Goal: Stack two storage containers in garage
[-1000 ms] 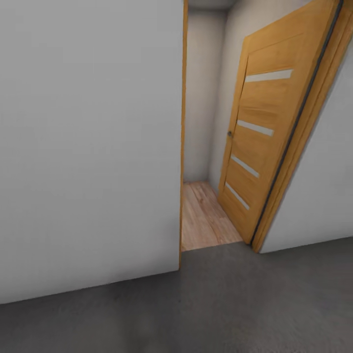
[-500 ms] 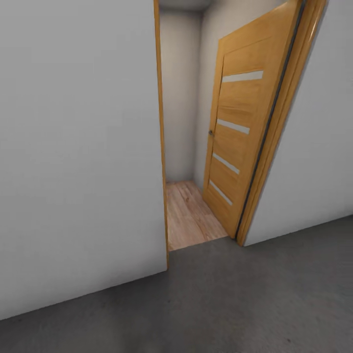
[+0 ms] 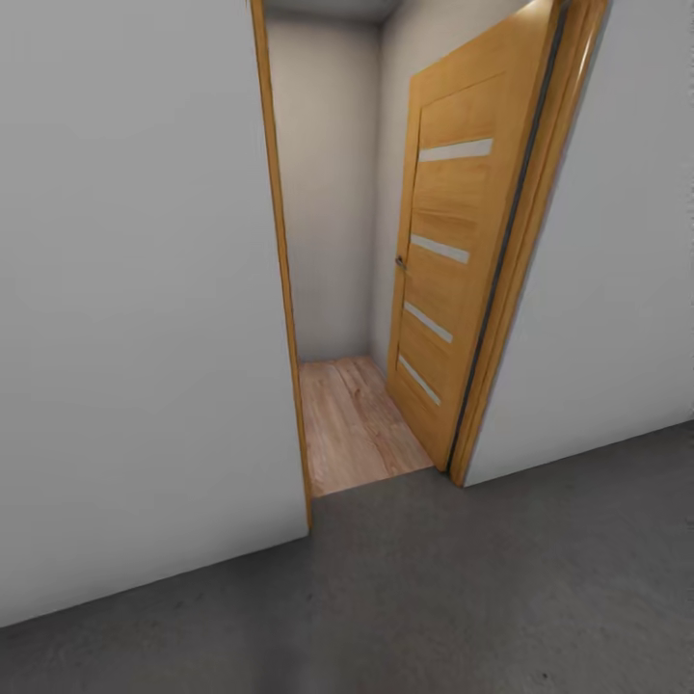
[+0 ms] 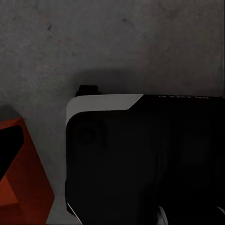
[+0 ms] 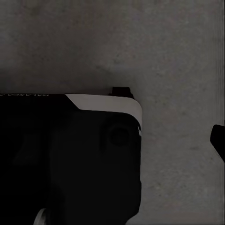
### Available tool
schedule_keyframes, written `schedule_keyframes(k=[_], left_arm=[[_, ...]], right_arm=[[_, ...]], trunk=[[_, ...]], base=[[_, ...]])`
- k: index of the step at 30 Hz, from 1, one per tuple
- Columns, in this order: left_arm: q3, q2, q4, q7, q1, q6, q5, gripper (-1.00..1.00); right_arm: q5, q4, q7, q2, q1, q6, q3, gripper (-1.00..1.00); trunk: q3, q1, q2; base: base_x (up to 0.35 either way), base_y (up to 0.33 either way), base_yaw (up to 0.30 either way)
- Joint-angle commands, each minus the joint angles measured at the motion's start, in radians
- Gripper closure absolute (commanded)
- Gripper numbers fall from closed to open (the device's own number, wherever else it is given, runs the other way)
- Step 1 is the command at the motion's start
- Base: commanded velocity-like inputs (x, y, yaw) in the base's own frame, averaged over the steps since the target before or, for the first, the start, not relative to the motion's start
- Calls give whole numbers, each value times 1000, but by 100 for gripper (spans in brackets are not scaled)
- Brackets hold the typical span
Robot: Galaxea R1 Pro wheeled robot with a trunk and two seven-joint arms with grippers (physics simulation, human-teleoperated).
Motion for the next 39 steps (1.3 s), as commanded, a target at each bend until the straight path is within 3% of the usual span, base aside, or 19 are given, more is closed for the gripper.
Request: schedule_keyframes(k=[1,26,39], left_arm=[[-1,0,-1,3,-1,1,5,-100],[-1,1,-1,3,-1,-4,8,-100],[-1,0,-1,3,-1,-4,8,-100]], right_arm=[[9,3,-4,0,-1,-3,-7,-100],[12,2,-12,0,-2,-4,-5,-100],[8,2,-13,0,-2,-5,-7,-100]], trunk=[[-2,0,-1],[-1,0,-1],[9,0,-1]], base=[[71,-336,0],[12,-43,-2],[0,0,-216]])
